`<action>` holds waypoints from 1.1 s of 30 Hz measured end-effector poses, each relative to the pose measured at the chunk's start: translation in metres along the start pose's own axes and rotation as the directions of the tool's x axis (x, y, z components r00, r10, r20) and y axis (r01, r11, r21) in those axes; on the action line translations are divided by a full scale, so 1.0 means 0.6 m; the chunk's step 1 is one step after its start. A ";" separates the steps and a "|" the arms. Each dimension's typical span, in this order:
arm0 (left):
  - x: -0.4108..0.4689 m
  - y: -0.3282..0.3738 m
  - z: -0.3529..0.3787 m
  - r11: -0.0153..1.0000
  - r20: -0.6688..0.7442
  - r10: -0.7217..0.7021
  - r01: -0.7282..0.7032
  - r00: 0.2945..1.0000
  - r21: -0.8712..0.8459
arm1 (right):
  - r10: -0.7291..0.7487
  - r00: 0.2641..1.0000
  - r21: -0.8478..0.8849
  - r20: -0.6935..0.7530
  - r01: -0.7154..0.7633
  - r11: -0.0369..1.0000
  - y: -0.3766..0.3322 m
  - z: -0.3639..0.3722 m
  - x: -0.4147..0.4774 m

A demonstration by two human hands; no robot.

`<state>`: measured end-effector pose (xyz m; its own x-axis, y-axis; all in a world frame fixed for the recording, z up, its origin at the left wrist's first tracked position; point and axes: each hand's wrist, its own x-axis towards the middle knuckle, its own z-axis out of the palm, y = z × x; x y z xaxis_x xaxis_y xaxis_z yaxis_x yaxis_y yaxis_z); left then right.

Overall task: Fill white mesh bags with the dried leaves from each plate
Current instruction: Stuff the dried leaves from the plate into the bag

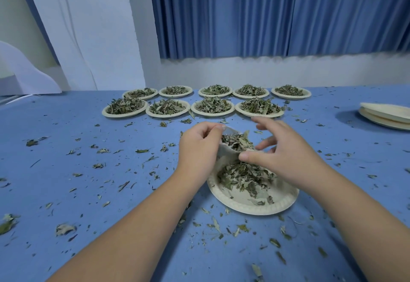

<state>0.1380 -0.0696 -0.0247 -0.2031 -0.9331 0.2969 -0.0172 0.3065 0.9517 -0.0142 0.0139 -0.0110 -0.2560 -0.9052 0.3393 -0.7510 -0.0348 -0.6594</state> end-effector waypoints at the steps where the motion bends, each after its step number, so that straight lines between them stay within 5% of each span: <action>1: 0.000 0.000 0.001 1.000 0.004 -0.003 0.003 1.000 0.002 | 0.010 1.000 0.008 -0.002 -0.010 1.000 0.000 0.007 0.001; 8: -0.001 -0.004 0.007 0.997 0.024 0.059 -0.060 0.998 0.054 | 0.012 0.987 0.207 -0.160 0.022 0.978 -0.009 0.026 0.000; 14: -0.015 0.007 0.013 0.996 0.090 0.074 -0.078 0.993 0.046 | -0.044 0.953 0.014 -0.299 0.050 0.999 -0.015 0.043 0.002; 19: -0.018 0.007 0.017 0.990 0.110 0.103 -0.113 0.989 0.084 | -0.101 0.976 -0.132 -0.192 0.077 0.988 -0.029 0.046 0.004; 28: -0.022 0.017 0.015 0.996 0.126 0.090 -0.089 0.988 -0.014 | 0.051 0.983 0.263 -0.177 -0.002 0.965 -0.034 0.028 0.002; 33: -0.020 0.018 0.015 0.994 0.131 0.093 -0.086 0.987 -0.060 | 0.206 0.971 0.284 -0.122 -0.165 0.945 -0.020 0.013 0.024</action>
<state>0.1314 -0.0535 -0.0183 -0.3306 -0.8675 0.3716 0.0595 0.3738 0.9256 -0.0039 -0.0022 -0.0035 -0.4778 -0.8343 0.2750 -0.4943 -0.0035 -0.8693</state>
